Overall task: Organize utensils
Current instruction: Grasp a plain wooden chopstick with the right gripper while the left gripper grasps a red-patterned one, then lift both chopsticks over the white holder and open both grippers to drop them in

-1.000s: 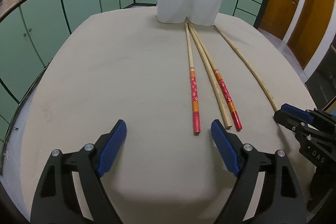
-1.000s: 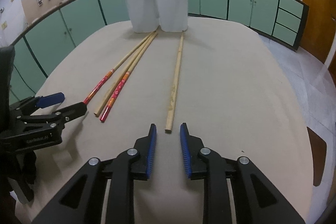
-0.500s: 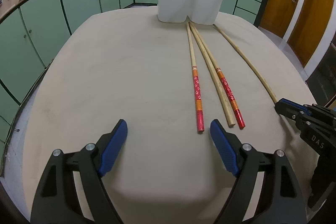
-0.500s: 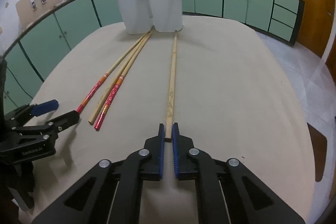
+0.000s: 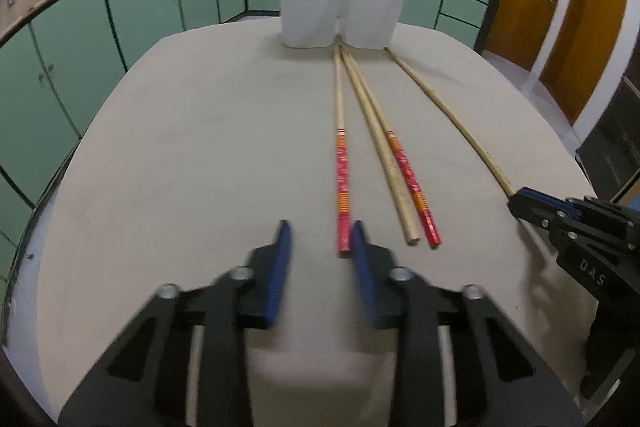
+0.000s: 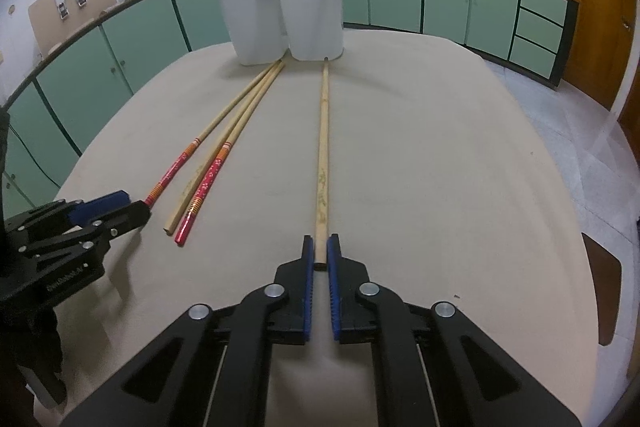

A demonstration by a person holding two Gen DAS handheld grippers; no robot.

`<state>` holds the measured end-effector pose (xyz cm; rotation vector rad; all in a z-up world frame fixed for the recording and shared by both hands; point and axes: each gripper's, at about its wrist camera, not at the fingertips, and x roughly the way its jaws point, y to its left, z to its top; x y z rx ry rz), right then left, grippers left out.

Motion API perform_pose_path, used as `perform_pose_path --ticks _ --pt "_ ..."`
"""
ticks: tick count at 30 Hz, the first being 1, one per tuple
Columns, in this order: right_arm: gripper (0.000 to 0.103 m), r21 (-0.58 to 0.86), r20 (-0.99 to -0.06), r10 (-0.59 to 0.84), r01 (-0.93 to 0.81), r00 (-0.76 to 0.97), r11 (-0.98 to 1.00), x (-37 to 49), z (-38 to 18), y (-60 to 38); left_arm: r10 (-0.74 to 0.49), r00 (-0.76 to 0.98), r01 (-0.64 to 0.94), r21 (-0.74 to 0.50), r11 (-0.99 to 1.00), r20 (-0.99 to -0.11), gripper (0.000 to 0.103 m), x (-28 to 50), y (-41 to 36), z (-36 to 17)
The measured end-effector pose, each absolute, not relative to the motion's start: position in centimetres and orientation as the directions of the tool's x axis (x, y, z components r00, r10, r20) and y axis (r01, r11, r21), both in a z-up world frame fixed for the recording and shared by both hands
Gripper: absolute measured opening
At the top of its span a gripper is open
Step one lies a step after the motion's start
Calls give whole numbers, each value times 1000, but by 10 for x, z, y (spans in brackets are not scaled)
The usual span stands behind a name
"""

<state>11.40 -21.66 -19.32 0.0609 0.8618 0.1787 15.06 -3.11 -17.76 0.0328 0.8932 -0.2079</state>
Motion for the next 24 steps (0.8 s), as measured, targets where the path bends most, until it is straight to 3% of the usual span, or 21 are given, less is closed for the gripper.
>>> perform_pose_path --ticks 2,10,24 --pt "7 141 -747 192 -131 636 981 115 -194 -219 -191 600 198 -88 976 -777 5 152 -33 -178" --pt "7 186 -730 218 -120 648 975 112 -190 -226 -214 621 163 -142 976 -754 5 148 -23 -170" --pt "7 102 -604 193 -164 773 981 99 -102 -243 -221 780 219 -75 973 -586 5 129 -13 -60"
